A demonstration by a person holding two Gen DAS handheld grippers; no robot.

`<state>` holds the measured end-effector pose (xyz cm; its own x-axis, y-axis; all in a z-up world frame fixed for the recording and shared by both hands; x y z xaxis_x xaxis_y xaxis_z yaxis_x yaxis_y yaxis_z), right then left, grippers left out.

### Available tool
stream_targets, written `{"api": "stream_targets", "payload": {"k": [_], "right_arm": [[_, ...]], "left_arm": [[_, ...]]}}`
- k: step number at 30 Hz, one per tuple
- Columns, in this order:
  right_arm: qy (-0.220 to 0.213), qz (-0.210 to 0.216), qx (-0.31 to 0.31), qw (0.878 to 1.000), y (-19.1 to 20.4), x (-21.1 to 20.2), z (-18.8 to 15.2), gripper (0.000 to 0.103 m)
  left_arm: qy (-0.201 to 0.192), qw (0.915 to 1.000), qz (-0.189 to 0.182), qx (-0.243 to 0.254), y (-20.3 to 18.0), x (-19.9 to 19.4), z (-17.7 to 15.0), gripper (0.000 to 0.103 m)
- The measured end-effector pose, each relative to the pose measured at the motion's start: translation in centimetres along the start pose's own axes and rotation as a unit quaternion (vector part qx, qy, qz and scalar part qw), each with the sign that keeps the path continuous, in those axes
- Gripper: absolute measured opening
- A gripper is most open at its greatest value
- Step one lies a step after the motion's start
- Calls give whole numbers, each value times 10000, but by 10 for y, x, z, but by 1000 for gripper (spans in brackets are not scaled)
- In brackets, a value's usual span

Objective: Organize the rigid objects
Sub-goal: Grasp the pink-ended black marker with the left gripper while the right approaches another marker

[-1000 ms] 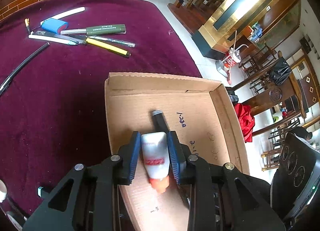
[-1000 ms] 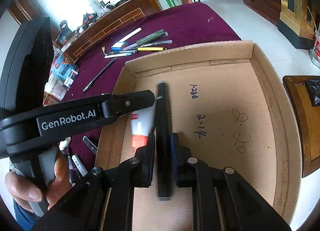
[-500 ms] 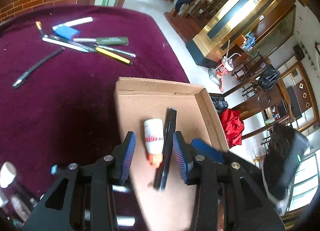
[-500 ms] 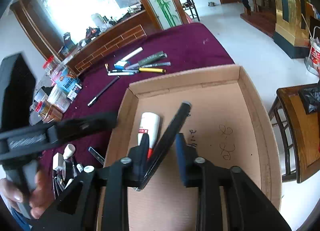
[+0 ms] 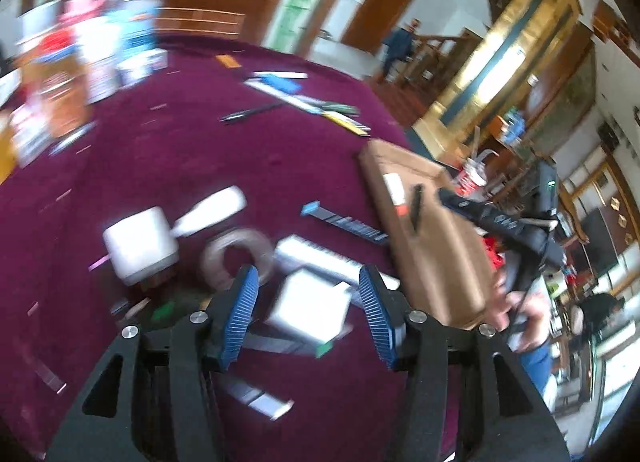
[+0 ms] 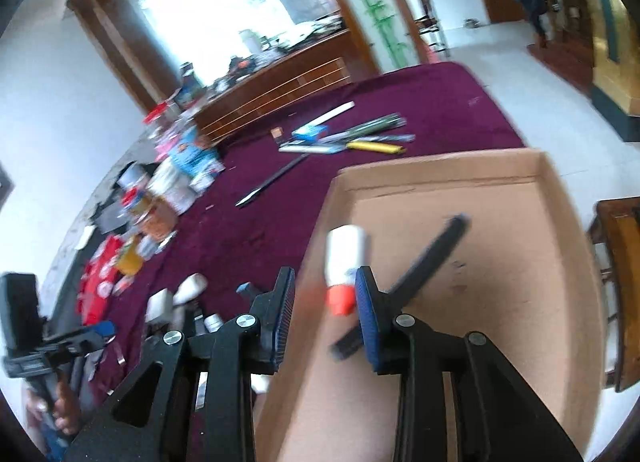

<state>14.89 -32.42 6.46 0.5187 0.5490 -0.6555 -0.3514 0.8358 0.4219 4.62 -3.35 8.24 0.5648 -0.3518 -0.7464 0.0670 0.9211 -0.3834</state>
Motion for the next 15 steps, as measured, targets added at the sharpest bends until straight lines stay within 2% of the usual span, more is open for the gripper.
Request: {"api": "stream_targets", "payload": {"k": [2,5,11,15], "right_arm": [[190,176,-209,9994,25,9,-7,39],[556,268,-342,9975,51,28,-15,41],[1194,-650,-949,9862,72,71,-19,40],[1733,-1183,-1530,9657,71,95,-25,40]], "left_arm": [[28,9997,134,-184,25,-7,-13,51],[152,9985,222,-467,58,-6,-30,51],[510,9963,220,-657,77,20,-59,51],[554,9951,172,-795,85,24,-65,51]]}}
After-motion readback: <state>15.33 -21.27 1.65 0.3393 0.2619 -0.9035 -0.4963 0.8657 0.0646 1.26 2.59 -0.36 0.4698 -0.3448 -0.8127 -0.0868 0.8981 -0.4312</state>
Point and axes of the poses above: each gripper's, at about its wrist camera, not at the fingertips, and x roughly the way its jaws point, y to its left, z to its top, the point moved 3 cm from there along x, roughly the way its jaws point, and after that the axes turned 2 degrees about z, right-handed, at the moved point
